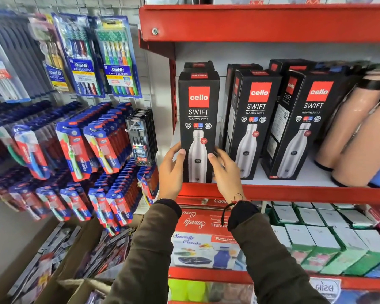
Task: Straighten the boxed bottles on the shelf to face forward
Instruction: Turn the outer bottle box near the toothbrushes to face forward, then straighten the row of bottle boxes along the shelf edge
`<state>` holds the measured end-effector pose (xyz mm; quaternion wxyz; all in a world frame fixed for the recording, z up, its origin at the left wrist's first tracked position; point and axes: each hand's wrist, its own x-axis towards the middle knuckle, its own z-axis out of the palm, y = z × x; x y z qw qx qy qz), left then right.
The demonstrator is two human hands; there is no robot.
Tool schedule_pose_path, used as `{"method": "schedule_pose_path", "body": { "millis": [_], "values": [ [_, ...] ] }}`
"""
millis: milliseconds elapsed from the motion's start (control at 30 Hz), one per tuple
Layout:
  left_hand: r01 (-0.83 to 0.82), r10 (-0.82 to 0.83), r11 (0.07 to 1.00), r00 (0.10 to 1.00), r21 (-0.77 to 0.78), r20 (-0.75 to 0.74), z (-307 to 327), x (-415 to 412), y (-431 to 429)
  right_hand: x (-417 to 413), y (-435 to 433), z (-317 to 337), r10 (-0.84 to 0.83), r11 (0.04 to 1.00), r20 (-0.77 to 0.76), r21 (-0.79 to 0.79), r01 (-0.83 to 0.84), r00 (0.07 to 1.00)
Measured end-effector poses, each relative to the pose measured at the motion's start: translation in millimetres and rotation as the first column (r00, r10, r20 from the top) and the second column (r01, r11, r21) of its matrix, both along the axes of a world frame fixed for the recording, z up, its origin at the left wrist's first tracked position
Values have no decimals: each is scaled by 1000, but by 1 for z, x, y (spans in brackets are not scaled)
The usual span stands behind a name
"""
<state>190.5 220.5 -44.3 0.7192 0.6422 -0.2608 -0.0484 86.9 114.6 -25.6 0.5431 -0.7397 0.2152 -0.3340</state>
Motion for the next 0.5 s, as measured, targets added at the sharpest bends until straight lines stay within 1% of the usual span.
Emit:
{"method": "schedule_pose_path", "body": {
  "millis": [100,167,267,333,400,433,500],
  "values": [
    [-58,58,998,998,-30,13,-1,-8,-3,-3,-1,-1,4,1000,-9,-25,-5,1000],
    [-166,167,983,986,-74,15,-3,-19,-6,-11,0,-3,-37,998,13,-54,38,999],
    [-393,405,906,913,-160,52,-10,-36,-14,-25,-4,-9,-157,978,163,-113,177,974],
    [-482,504,856,858,-184,96,-12,-47,-22,-34,-14,-11,-221,961,248,-109,254,943],
    [-505,539,837,826,-211,164,-11,-59,-30,-42,-25,-11,-271,946,295,-93,310,916],
    [-495,540,837,818,-232,201,-9,-67,-36,-46,-33,-12,-292,940,295,-89,330,910],
    [-454,514,854,816,-256,267,-5,-84,-48,-52,-49,-15,-320,933,246,-84,349,915]
  ]
}}
